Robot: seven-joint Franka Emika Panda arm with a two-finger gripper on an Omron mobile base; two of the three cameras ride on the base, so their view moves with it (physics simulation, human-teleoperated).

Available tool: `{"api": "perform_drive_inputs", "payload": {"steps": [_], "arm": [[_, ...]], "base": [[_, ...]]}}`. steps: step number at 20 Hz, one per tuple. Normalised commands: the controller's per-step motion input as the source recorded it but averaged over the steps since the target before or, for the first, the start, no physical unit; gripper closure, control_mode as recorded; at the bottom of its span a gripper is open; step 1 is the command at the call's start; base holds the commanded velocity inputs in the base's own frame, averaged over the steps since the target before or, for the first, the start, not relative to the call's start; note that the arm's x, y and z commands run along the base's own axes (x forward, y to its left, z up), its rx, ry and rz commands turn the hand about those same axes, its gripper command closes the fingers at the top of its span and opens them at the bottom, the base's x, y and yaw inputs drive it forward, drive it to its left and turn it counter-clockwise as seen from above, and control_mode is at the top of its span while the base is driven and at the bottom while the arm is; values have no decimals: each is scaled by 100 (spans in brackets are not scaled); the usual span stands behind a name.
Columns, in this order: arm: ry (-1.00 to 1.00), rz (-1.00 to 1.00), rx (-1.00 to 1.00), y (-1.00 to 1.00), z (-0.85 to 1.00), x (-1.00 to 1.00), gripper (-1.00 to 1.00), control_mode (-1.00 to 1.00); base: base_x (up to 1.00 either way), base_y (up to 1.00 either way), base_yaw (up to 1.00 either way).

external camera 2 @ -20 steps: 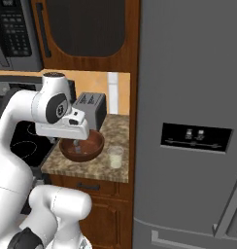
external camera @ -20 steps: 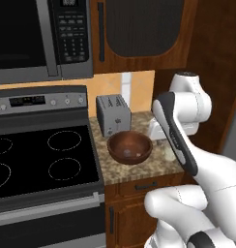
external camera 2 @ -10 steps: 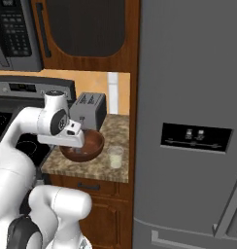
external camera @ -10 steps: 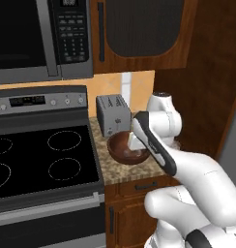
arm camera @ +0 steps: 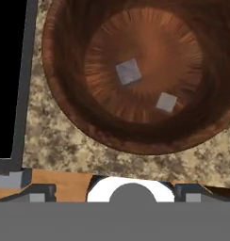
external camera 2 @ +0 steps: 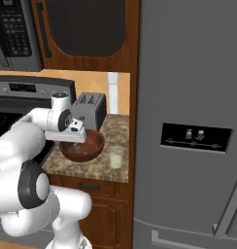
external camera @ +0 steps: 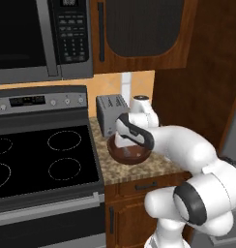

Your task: Grab a lemon wedge from the fridge and one ice cube from the ice bowl, and put them in the glass of lemonade.

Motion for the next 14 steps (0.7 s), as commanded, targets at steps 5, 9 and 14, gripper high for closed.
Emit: {"api": "perform_drive_inputs", "payload": {"steps": [5,9,14], "arm": [[8,24,-1,-32,-19,73,-100,-100],[17,24,0,-14,-54,70,-100,-100],[5,27,0,4,-34,12,-100,-100]], "base": [[0,0,0],[0,0,0],[0,0,0]]}}
